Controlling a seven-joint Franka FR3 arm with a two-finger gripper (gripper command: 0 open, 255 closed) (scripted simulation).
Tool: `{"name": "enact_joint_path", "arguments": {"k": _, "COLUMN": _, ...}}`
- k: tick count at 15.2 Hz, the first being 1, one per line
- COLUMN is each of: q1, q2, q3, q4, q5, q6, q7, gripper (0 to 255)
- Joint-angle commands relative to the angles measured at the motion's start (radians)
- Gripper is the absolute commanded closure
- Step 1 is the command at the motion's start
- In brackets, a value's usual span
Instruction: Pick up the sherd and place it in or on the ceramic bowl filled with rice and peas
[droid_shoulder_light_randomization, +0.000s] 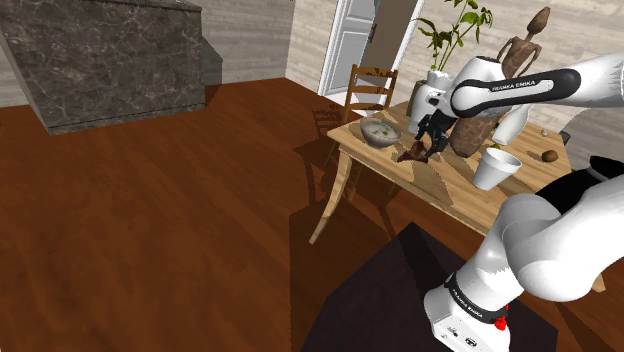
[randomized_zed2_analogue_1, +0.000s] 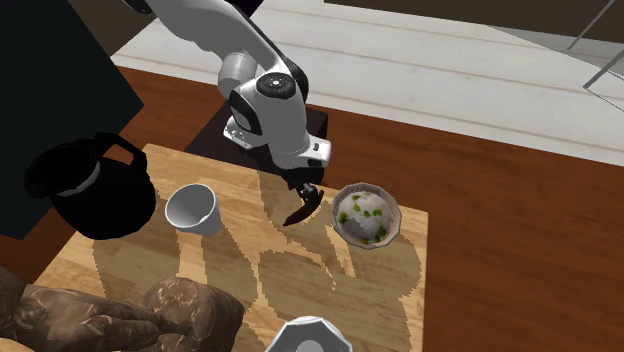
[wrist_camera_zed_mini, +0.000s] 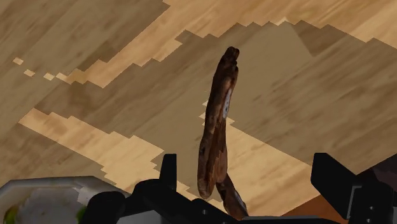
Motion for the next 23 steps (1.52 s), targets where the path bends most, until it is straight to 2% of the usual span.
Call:
{"name": "enact_joint_path", "arguments": {"k": 1, "q1": 0.009, "q2": 0.012, "q3": -0.013, "q4": 0.0, "q5": 0.005, "q6": 0.013, "q7": -0.005, "gripper": 0}}
{"name": "enact_joint_path", "arguments": {"k": 7, "q1": 0.009, "q2": 0.011, "q3": -0.013, "q4": 0.0, "q5": 0.005, "q6": 0.013, "q7": -0.005, "gripper": 0}}
{"name": "enact_joint_path", "arguments": {"k": 8, "q1": 0.009, "q2": 0.011, "q3": -0.013, "q4": 0.0, "q5": 0.005, "q6": 0.013, "q7": -0.005, "gripper": 255}}
{"name": "enact_joint_path", "arguments": {"k": 17, "q1": 0.009, "q2": 0.012, "q3": -0.013, "q4": 0.0, "q5": 0.005, "q6": 0.013, "q7": -0.005, "gripper": 255}}
{"name": "enact_joint_path", "arguments": {"k": 23, "q1": -0.016, "q2": -0.034, "q3": 0.045, "q4": 0.047, "q5": 0.003, "q6": -0.081, "q7": 0.002, "gripper": 255}}
